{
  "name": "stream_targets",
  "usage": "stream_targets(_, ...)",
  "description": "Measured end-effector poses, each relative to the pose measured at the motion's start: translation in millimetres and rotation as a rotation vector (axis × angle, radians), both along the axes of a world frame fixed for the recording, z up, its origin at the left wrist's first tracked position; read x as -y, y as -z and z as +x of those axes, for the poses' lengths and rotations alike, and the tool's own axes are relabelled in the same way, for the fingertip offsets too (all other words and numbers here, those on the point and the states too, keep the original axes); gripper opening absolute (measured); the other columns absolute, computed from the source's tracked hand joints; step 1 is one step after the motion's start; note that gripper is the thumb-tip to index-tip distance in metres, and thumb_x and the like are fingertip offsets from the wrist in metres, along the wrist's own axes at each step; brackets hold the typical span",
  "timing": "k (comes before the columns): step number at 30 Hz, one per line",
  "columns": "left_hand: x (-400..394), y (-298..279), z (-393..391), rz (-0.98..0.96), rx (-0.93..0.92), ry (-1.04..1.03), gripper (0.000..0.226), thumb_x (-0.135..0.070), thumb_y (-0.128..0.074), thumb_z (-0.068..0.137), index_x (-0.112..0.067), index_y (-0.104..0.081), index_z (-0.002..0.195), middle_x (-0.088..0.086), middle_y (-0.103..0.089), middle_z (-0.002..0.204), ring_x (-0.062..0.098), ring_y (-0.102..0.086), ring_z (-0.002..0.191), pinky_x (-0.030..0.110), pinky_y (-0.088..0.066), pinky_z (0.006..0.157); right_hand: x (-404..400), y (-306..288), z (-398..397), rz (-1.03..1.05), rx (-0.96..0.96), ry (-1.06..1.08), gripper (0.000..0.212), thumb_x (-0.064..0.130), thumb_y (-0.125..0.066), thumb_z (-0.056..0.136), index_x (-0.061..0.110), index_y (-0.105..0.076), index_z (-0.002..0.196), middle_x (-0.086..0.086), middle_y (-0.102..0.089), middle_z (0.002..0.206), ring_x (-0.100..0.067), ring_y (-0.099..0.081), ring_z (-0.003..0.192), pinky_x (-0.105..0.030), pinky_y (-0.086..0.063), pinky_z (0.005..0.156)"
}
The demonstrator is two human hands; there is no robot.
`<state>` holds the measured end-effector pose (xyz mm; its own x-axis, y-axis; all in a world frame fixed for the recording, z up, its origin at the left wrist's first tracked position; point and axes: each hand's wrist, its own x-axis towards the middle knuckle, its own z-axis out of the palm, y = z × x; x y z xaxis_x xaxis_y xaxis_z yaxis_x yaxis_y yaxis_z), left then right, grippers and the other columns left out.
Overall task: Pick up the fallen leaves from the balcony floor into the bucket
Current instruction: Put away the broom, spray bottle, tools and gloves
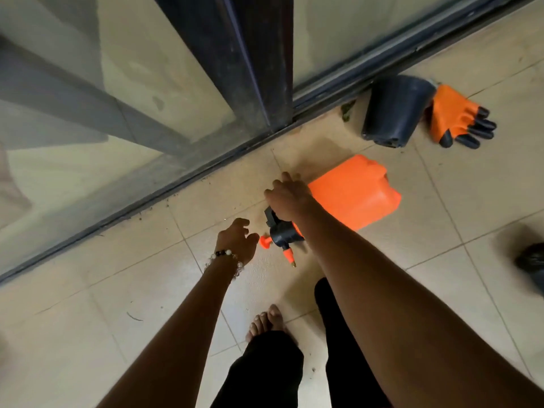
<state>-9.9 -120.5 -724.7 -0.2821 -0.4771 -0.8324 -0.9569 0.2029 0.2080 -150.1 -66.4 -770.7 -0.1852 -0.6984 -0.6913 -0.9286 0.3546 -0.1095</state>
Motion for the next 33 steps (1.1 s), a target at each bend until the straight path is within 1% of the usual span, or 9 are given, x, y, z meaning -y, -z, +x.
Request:
stream_targets(3, 0, 11, 9, -0.008, 0.020, 0.027, 0.043, -0.023, -0.057, 0.096, -0.012, -0.048, 0.137, 0.009, -0.058, 0.134, 0.025, -0.053, 0.125, 0.031, -0.038, 0.104, 7, 16, 9, 0.103, -0.133, -0.124, 0.036, 0.030, -0.053, 0.092, 0.020, -0.057, 0.127, -0.008, -0.051, 0.132, -0.036, -0.034, 0.129, -0.055, -0.022, 0.110)
stream_targets(5, 2, 11, 14, -0.002, 0.034, 0.046, 0.041, -0.024, -0.057, 0.096, -0.012, -0.051, 0.135, 0.009, -0.059, 0.134, 0.024, -0.053, 0.126, 0.030, -0.036, 0.105, 10, 17, 10, 0.125, -0.155, -0.173, 0.035, 0.032, -0.059, 0.089, 0.021, -0.059, 0.123, -0.006, -0.054, 0.126, -0.032, -0.040, 0.125, -0.056, -0.024, 0.109)
stream_targets(9, 1, -11, 16, 0.014, 0.037, -0.003, 0.038, -0.026, -0.057, 0.096, -0.013, -0.054, 0.132, 0.008, -0.061, 0.130, 0.024, -0.055, 0.122, 0.030, -0.039, 0.103, 3, -5, 3, 0.039, -0.096, -0.202, 0.031, 0.023, -0.059, 0.090, 0.014, -0.060, 0.119, -0.005, -0.058, 0.122, -0.025, -0.045, 0.121, -0.043, -0.034, 0.102)
stream_targets(14, -14, -72, 4, 0.047, -0.006, -0.085, 0.035, -0.024, -0.059, 0.094, -0.015, -0.058, 0.127, 0.008, -0.063, 0.126, 0.025, -0.057, 0.117, 0.030, -0.046, 0.097, -34, -77, -17, -0.120, 0.007, -0.132, 0.028, 0.014, -0.049, 0.095, 0.005, -0.047, 0.121, -0.013, -0.065, 0.111, -0.032, -0.063, 0.102, -0.035, -0.043, 0.078)
stream_targets(18, -26, -139, -1, 0.071, -0.038, -0.151, 0.033, -0.021, -0.060, 0.092, -0.014, -0.060, 0.124, 0.009, -0.064, 0.123, 0.027, -0.058, 0.115, 0.035, -0.047, 0.098, -71, -152, -22, -0.161, 0.150, 0.164, 0.046, 0.010, -0.047, 0.094, 0.001, -0.032, 0.137, -0.021, -0.063, 0.107, -0.039, -0.063, 0.098, -0.039, -0.043, 0.067)
stream_targets(23, -30, -243, 0, 0.050, -0.044, -0.190, 0.035, -0.022, -0.059, 0.094, -0.013, -0.058, 0.127, 0.009, -0.063, 0.127, 0.028, -0.055, 0.120, 0.030, -0.041, 0.101, -95, -255, -24, -0.236, 0.303, 0.662, 0.062, 0.008, -0.074, 0.076, 0.008, -0.040, 0.127, -0.019, -0.065, 0.104, -0.041, -0.060, 0.099, -0.039, -0.045, 0.077)
stream_targets(26, -24, -310, 6, 0.029, -0.109, -0.351, 0.035, -0.020, -0.062, 0.092, -0.011, -0.061, 0.126, 0.012, -0.064, 0.124, 0.032, -0.057, 0.118, 0.036, -0.045, 0.101, -100, -323, -18, -0.222, 0.389, 0.802, 0.048, 0.009, -0.079, 0.068, 0.009, -0.057, 0.111, -0.012, -0.068, 0.100, -0.034, -0.061, 0.096, -0.034, -0.048, 0.076)
stream_targets(29, -17, -374, 20, 0.074, -0.214, -0.573, 0.032, -0.017, -0.063, 0.089, -0.009, -0.064, 0.120, 0.022, -0.066, 0.115, 0.039, -0.061, 0.108, 0.047, -0.051, 0.096, -102, -401, -4, -0.239, 0.471, 0.976, 0.037, -0.001, -0.076, 0.068, 0.008, -0.065, 0.102, -0.011, -0.069, 0.096, -0.027, -0.063, 0.089, -0.033, -0.051, 0.070)
stream_targets(33, -15, -460, 38, 0.165, -0.319, -0.861, 0.047, -0.038, -0.063, 0.079, -0.005, -0.064, 0.112, 0.011, -0.059, 0.101, 0.028, -0.052, 0.086, 0.035, -0.046, 0.074, -95, -496, 26, -0.275, 0.569, 0.934, 0.029, -0.004, -0.068, 0.073, 0.014, -0.067, 0.096, -0.013, -0.068, 0.092, -0.022, -0.060, 0.080, -0.027, -0.048, 0.061)
